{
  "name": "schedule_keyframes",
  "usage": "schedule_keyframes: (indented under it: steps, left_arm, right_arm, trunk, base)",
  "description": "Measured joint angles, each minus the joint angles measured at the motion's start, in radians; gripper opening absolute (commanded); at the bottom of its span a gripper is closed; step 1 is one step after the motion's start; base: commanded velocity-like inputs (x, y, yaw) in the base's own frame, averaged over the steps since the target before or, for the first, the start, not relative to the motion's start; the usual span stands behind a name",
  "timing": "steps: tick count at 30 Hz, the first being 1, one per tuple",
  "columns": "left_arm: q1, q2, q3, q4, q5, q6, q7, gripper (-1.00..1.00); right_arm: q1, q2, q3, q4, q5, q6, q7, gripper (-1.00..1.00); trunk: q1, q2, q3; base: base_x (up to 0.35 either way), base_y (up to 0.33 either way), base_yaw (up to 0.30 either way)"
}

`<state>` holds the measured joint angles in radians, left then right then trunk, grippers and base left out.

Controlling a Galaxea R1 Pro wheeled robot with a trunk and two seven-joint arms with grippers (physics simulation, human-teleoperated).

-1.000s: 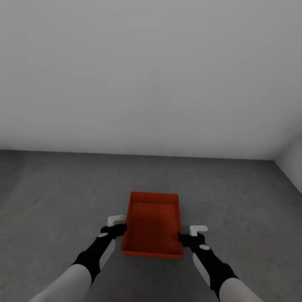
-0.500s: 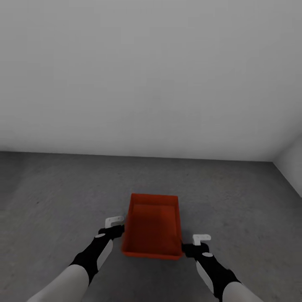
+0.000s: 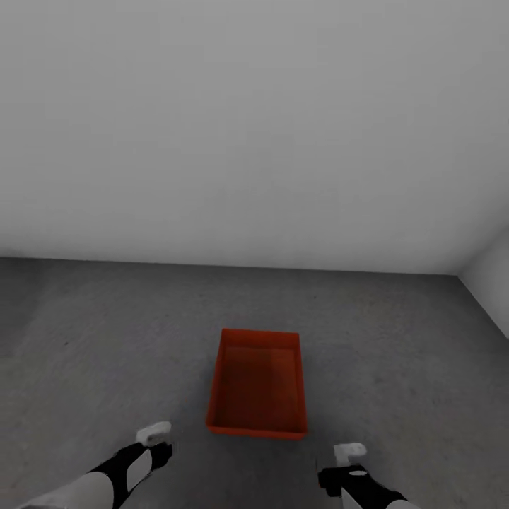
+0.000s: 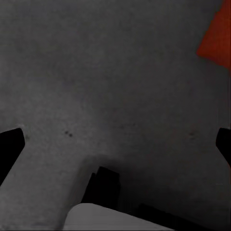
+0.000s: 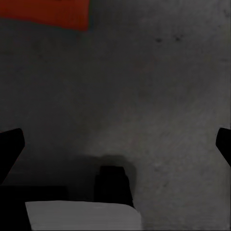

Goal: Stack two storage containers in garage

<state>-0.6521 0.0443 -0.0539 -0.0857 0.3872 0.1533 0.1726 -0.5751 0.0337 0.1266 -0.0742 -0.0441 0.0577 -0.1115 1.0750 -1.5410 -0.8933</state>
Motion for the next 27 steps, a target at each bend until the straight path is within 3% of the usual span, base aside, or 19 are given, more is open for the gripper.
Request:
schedule_keyframes:
  steps: [4, 8, 11, 13, 15, 17, 22, 27]
  left_arm:
    - [0.001, 0.017, -0.001, 0.063, 0.046, 0.0, 0.0, 1.0]
    - [0.001, 0.026, -0.001, 0.078, 0.056, 0.001, 0.002, 1.0]
    - [0.024, 0.038, -0.002, 0.085, 0.06, 0.001, 0.001, 1.0]
    - [0.066, 0.037, -0.002, 0.085, 0.057, -0.001, 0.0, 1.0]
    - [0.109, 0.034, -0.002, 0.085, 0.055, -0.011, 0.0, 1.0]
    - [0.196, 0.015, -0.002, 0.085, 0.057, -0.061, -0.007, 1.0]
    - [0.249, -0.016, -0.003, 0.085, 0.053, -0.085, -0.026, 1.0]
    - [0.256, -0.021, -0.003, 0.084, 0.052, -0.089, -0.031, 1.0]
  right_arm:
    - [0.002, -0.001, 0.0, 0.07, 0.002, 0.001, -0.001, 1.0]
    - [0.018, -0.007, 0.0, 0.094, 0.002, 0.007, -0.002, 1.0]
    - [0.033, -0.049, -0.001, 0.104, 0.002, -0.003, -0.004, 1.0]
    - [0.058, -0.054, -0.002, 0.105, 0.003, -0.006, -0.004, 1.0]
    - [0.107, -0.057, -0.002, 0.105, 0.004, -0.013, -0.004, 1.0]
    - [0.24, -0.053, 0.001, 0.104, 0.011, -0.069, -0.003, 1.0]
    - [0.307, -0.049, 0.008, 0.104, 0.033, -0.138, 0.009, 1.0]
    - [0.322, -0.051, 0.007, 0.105, 0.032, -0.148, 0.014, 1.0]
  trunk:
    - [-0.015, 0.028, 0.013]
    - [-0.031, 0.056, 0.025]
    - [-0.042, 0.077, 0.034]
    - [-0.05, 0.091, 0.041]
    - [-0.058, 0.105, 0.047]
    - [-0.065, 0.119, 0.053]
    - [-0.084, 0.154, 0.069]
    - [-0.104, 0.189, 0.085]
  base:
    - [0.0, 0.0, 0.0]
    - [0.0, 0.0, 0.0]
    - [0.0, 0.0, 0.0]
    - [0.0, 0.0, 0.0]
    - [0.0, 0.0, 0.0]
    - [0.0, 0.0, 0.0]
    - [0.0, 0.0, 0.0]
    - [0.0, 0.0, 0.0]
